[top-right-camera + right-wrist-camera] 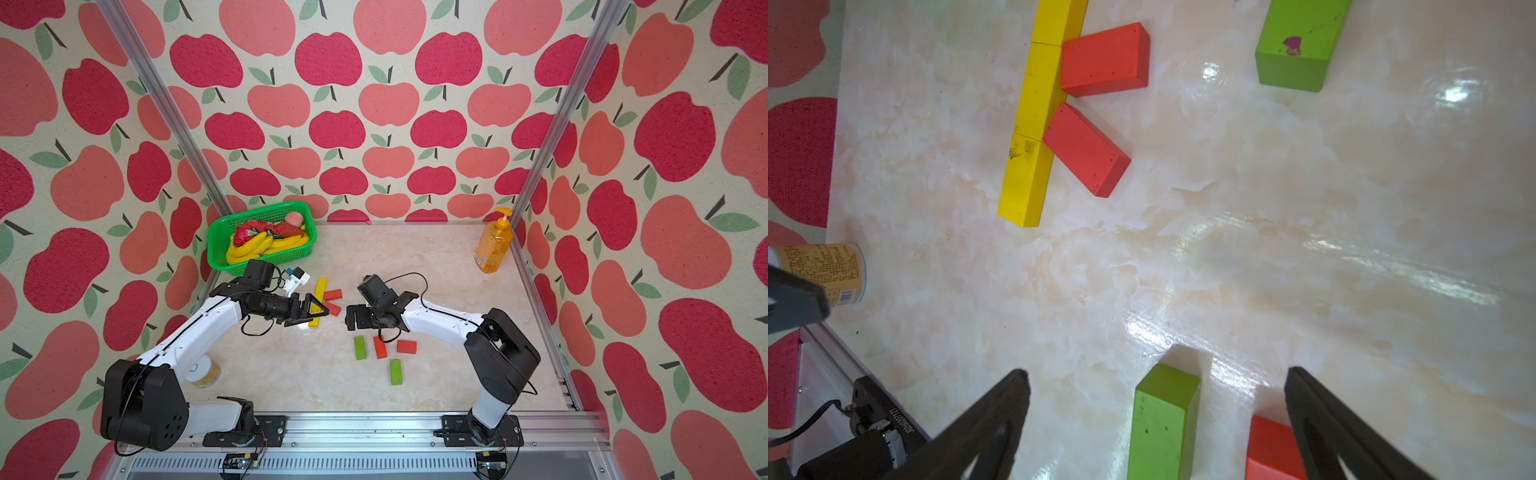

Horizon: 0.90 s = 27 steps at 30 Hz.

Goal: Assemble the letter k with building blocks
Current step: Pick up the building block from the center of the board.

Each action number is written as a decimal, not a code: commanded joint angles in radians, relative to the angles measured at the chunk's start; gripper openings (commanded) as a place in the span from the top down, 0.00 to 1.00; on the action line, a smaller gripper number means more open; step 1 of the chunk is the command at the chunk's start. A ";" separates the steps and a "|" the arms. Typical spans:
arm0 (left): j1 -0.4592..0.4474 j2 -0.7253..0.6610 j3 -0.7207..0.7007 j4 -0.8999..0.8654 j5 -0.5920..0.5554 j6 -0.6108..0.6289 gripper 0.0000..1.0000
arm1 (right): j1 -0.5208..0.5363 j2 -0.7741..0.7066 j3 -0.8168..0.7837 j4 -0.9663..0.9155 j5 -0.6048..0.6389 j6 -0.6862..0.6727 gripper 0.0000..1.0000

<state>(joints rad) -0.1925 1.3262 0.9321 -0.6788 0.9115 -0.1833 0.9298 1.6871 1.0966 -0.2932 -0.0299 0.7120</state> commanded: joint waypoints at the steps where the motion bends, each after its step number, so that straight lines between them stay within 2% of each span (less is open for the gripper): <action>1: -0.002 -0.028 0.003 0.021 0.051 0.019 0.02 | 0.047 0.022 0.059 -0.099 0.084 0.035 0.01; 5: 0.001 -0.050 0.001 0.021 0.054 0.013 0.02 | 0.080 0.031 0.103 -0.211 0.135 0.047 0.01; 11: 0.001 -0.110 -0.012 0.009 0.015 0.016 0.02 | 0.087 -0.012 0.032 -0.250 0.159 0.087 0.06; 16: 0.001 -0.087 -0.009 -0.006 -0.002 0.014 0.02 | 0.089 -0.055 -0.015 -0.265 0.175 0.106 0.08; 27: 0.004 -0.071 -0.005 -0.017 -0.026 0.016 0.02 | 0.089 -0.129 -0.122 -0.249 0.205 0.137 0.23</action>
<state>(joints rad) -0.1928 1.2457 0.9318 -0.6716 0.9024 -0.1841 1.0183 1.5745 0.9955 -0.5186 0.1490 0.8288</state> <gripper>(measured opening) 0.977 0.776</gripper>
